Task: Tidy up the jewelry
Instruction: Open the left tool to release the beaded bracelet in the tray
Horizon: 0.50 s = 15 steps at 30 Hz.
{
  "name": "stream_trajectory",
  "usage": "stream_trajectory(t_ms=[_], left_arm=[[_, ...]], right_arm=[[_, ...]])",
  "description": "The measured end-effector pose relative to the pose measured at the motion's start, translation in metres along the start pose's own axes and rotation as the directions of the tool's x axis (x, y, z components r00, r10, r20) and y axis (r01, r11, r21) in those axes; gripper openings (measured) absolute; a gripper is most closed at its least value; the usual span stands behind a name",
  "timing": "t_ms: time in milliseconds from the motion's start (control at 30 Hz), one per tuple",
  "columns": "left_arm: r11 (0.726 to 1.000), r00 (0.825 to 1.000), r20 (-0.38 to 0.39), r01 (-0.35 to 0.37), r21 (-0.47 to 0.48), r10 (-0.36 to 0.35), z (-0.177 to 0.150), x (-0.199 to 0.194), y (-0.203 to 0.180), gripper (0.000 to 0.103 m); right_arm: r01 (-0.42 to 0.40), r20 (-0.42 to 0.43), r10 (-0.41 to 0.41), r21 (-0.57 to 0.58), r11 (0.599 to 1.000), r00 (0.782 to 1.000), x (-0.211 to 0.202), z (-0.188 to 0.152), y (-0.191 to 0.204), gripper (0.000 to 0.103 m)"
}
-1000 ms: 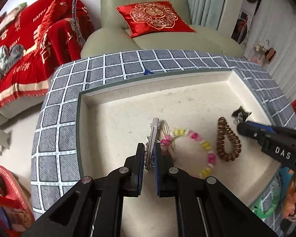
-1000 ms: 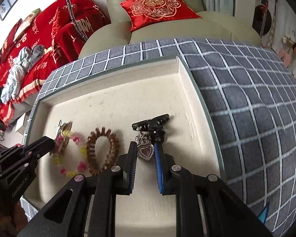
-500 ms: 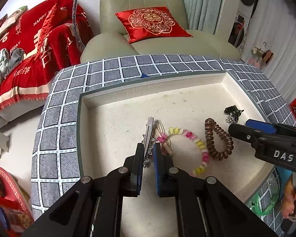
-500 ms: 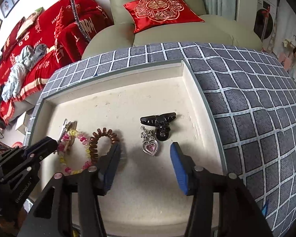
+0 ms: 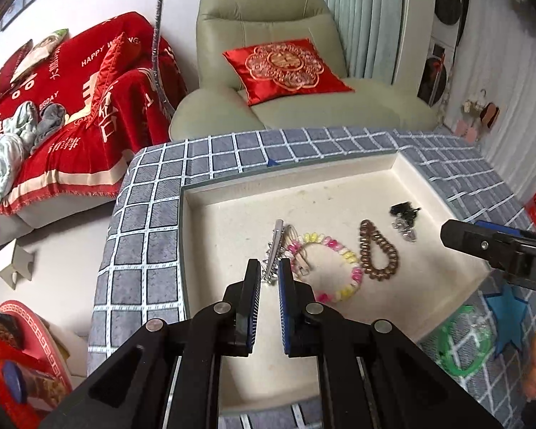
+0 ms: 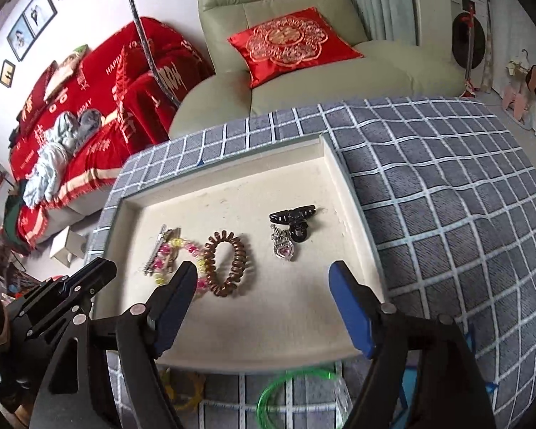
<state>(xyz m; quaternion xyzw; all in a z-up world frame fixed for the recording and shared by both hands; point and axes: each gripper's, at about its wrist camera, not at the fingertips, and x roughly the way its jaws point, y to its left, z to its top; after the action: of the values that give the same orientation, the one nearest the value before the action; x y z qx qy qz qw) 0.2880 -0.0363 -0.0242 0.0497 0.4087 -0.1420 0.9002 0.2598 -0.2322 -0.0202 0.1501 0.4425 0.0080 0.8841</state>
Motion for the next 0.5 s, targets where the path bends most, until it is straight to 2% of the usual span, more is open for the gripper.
stream_trajectory(t_ms=[200, 500], left_arm=[[1.000, 1.000, 0.002, 0.027, -0.001, -0.027, -0.014, -0.023, -0.001, 0.026], [0.998, 0.999, -0.010, 0.048, -0.028, -0.048, -0.041, -0.048, -0.005, 0.027]], right_arm=[[-0.017, 0.026, 0.017, 0.019, 1.000, 1.000, -0.030, -0.014, -0.009, 0.081], [-0.004, -0.003, 0.005, 0.045, 0.999, 1.000, -0.048, -0.052, -0.029, 0.082]])
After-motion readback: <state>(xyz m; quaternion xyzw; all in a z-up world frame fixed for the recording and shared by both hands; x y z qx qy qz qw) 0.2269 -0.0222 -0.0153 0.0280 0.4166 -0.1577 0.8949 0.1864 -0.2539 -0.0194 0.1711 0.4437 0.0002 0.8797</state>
